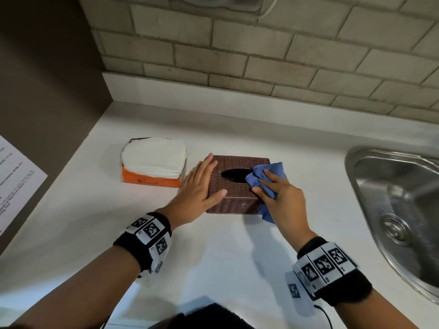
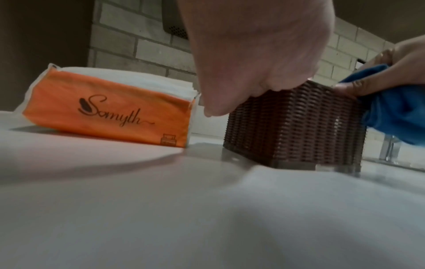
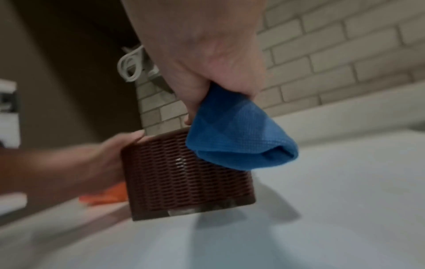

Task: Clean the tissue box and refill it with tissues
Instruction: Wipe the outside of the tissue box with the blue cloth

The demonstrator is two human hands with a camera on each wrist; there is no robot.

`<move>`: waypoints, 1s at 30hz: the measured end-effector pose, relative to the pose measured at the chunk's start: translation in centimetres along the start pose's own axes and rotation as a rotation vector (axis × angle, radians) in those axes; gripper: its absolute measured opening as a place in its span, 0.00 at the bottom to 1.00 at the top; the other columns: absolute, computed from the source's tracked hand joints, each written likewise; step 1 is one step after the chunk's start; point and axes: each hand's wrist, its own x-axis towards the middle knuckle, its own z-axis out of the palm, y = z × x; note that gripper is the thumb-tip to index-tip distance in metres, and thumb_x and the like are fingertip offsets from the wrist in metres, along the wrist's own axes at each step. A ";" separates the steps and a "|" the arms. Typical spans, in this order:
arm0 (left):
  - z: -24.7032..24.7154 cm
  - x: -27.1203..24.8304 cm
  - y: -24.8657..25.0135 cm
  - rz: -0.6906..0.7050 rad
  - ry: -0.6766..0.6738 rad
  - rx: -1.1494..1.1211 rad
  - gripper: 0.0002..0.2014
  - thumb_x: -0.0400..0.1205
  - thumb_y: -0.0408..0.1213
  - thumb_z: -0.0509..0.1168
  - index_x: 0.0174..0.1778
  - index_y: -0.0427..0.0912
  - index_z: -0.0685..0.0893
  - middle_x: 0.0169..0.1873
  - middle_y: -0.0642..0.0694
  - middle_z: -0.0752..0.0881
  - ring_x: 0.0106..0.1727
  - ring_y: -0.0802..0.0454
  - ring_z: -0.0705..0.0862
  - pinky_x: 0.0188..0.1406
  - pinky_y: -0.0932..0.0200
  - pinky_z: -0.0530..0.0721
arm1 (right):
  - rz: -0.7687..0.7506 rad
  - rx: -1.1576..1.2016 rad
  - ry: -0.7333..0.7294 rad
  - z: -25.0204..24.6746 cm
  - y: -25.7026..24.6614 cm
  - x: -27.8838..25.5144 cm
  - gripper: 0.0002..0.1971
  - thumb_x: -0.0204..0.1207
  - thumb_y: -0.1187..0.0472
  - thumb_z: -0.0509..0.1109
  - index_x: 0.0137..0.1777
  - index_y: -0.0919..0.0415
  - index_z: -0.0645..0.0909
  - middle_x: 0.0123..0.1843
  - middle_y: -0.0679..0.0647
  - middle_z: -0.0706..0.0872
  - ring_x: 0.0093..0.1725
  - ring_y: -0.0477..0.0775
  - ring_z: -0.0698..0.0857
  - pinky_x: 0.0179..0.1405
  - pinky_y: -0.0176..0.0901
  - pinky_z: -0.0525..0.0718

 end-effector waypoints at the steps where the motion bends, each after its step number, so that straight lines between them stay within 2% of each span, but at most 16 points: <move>1: 0.1 0.0 -0.2 0.020 -0.009 -0.021 0.45 0.76 0.71 0.52 0.84 0.52 0.45 0.85 0.56 0.38 0.86 0.51 0.43 0.84 0.46 0.47 | -0.004 0.018 -0.007 0.1 0.1 0.0 0.16 0.73 0.56 0.75 0.61 0.57 0.87 0.71 0.48 0.82 0.60 0.49 0.86 0.49 0.06 0.67; 4: 0.2 0.2 -0.4 0.002 -0.038 -0.178 0.51 0.69 0.72 0.64 0.81 0.56 0.46 0.84 0.49 0.47 0.85 0.50 0.51 0.84 0.43 0.56 | 0.009 0.062 -0.030 -0.4 0.6 0.3 0.15 0.71 0.56 0.76 0.58 0.57 0.89 0.70 0.49 0.83 0.64 0.49 0.85 0.53 0.05 0.65; 6: 0.3 0.6 -0.5 -0.032 -0.042 -0.280 0.51 0.67 0.67 0.70 0.78 0.57 0.49 0.81 0.48 0.55 0.82 0.52 0.59 0.82 0.44 0.63 | 0.025 0.095 -0.047 -0.8 0.8 0.4 0.14 0.71 0.57 0.76 0.56 0.58 0.90 0.70 0.50 0.83 0.65 0.49 0.84 0.53 0.06 0.65; 9: 0.2 1.0 -0.2 -0.112 -0.032 -0.395 0.49 0.64 0.68 0.75 0.74 0.61 0.54 0.76 0.47 0.64 0.77 0.51 0.70 0.76 0.44 0.73 | 0.063 0.182 -0.029 -0.9 0.7 0.7 0.12 0.72 0.58 0.75 0.55 0.60 0.90 0.69 0.50 0.83 0.65 0.47 0.82 0.50 0.05 0.66; 11: 0.3 1.0 -0.2 -0.138 -0.019 -0.411 0.48 0.62 0.68 0.76 0.72 0.62 0.56 0.74 0.47 0.68 0.75 0.50 0.72 0.74 0.43 0.76 | 0.088 0.244 -0.010 -1.0 0.5 0.7 0.14 0.73 0.58 0.75 0.57 0.61 0.89 0.69 0.50 0.84 0.66 0.48 0.82 0.49 0.07 0.67; 15: 0.1 0.6 0.4 -0.121 0.058 -0.485 0.40 0.63 0.68 0.76 0.67 0.68 0.64 0.69 0.48 0.72 0.73 0.48 0.75 0.72 0.42 0.77 | 0.114 0.308 -0.003 -1.9 -0.8 0.4 0.17 0.75 0.57 0.73 0.64 0.54 0.84 0.69 0.49 0.84 0.67 0.49 0.82 0.56 0.23 0.70; 16: 0.0 0.3 0.6 -0.118 0.084 -0.518 0.38 0.63 0.68 0.76 0.66 0.68 0.66 0.68 0.49 0.71 0.73 0.48 0.75 0.72 0.43 0.78 | 0.101 0.308 0.001 -2.1 -1.1 0.3 0.17 0.75 0.56 0.73 0.64 0.52 0.84 0.69 0.49 0.84 0.67 0.49 0.81 0.56 0.22 0.71; 18: -0.2 0.0 1.2 -0.135 0.110 -0.570 0.35 0.63 0.68 0.74 0.64 0.68 0.70 0.66 0.49 0.72 0.71 0.51 0.76 0.72 0.46 0.78 | 0.040 0.312 0.049 -2.4 -1.6 -0.1 0.16 0.76 0.55 0.72 0.63 0.49 0.84 0.71 0.48 0.82 0.69 0.47 0.80 0.56 0.15 0.71; 20: -0.2 0.1 1.6 -0.183 0.119 -0.636 0.32 0.65 0.70 0.73 0.63 0.65 0.72 0.65 0.47 0.77 0.68 0.52 0.79 0.70 0.45 0.79 | -0.031 0.318 0.149 -2.2 -2.3 -1.0 0.16 0.77 0.55 0.70 0.64 0.47 0.83 0.75 0.46 0.77 0.71 0.41 0.76 0.63 0.14 0.68; 22: -0.4 0.3 2.2 -0.239 0.137 -0.715 0.31 0.65 0.72 0.71 0.59 0.63 0.76 0.62 0.46 0.82 0.65 0.52 0.82 0.68 0.46 0.80 | -0.104 0.307 0.190 -1.1 -3.1 -2.4 0.19 0.78 0.53 0.67 0.69 0.49 0.80 0.79 0.43 0.71 0.74 0.35 0.70 0.70 0.20 0.67; 24: -0.7 0.3 3.0 -0.263 0.147 -0.771 0.31 0.65 0.72 0.71 0.58 0.58 0.78 0.58 0.48 0.86 0.61 0.55 0.85 0.60 0.59 0.83 | -0.204 0.252 0.090 1.0 -3.8 -3.6 0.24 0.80 0.49 0.63 0.76 0.50 0.73 0.83 0.42 0.60 0.79 0.31 0.60 0.77 0.23 0.60; 25: -1.1 0.3 3.4 -0.260 0.133 -0.788 0.31 0.66 0.70 0.71 0.58 0.55 0.78 0.56 0.50 0.88 0.59 0.57 0.86 0.54 0.65 0.83 | -0.261 0.158 0.039 2.3 -3.8 -4.1 0.27 0.81 0.46 0.59 0.79 0.50 0.67 0.85 0.43 0.54 0.82 0.34 0.54 0.80 0.29 0.55; 26: -1.4 0.2 3.8 -0.261 0.103 -0.801 0.31 0.67 0.68 0.71 0.59 0.53 0.78 0.55 0.51 0.88 0.58 0.59 0.87 0.51 0.69 0.81 | -0.307 0.019 0.021 3.3 -3.4 -4.3 0.28 0.82 0.43 0.55 0.81 0.47 0.61 0.86 0.45 0.47 0.85 0.42 0.50 0.83 0.38 0.51; 27: -1.7 0.1 3.9 -0.266 0.072 -0.812 0.30 0.68 0.68 0.70 0.60 0.53 0.78 0.56 0.52 0.88 0.58 0.60 0.86 0.51 0.69 0.80 | -0.333 -0.126 0.036 3.9 -2.8 -4.2 0.29 0.83 0.41 0.51 0.83 0.45 0.56 0.87 0.46 0.43 0.86 0.50 0.47 0.84 0.47 0.48; 28: -1.9 0.1 3.8 -0.270 0.050 -0.818 0.31 0.68 0.68 0.70 0.61 0.54 0.78 0.57 0.52 0.88 0.59 0.60 0.86 0.54 0.66 0.80 | -0.327 -0.221 0.064 4.1 -2.1 -3.8 0.29 0.83 0.40 0.49 0.83 0.43 0.52 0.87 0.48 0.41 0.86 0.55 0.47 0.83 0.54 0.47; 30: -2.3 0.2 3.5 -0.281 0.016 -0.801 0.32 0.66 0.69 0.70 0.61 0.56 0.78 0.60 0.53 0.88 0.62 0.57 0.85 0.63 0.57 0.80 | -0.264 -0.218 0.106 3.6 -1.0 -3.0 0.29 0.84 0.42 0.52 0.83 0.40 0.50 0.87 0.48 0.41 0.85 0.56 0.48 0.82 0.61 0.49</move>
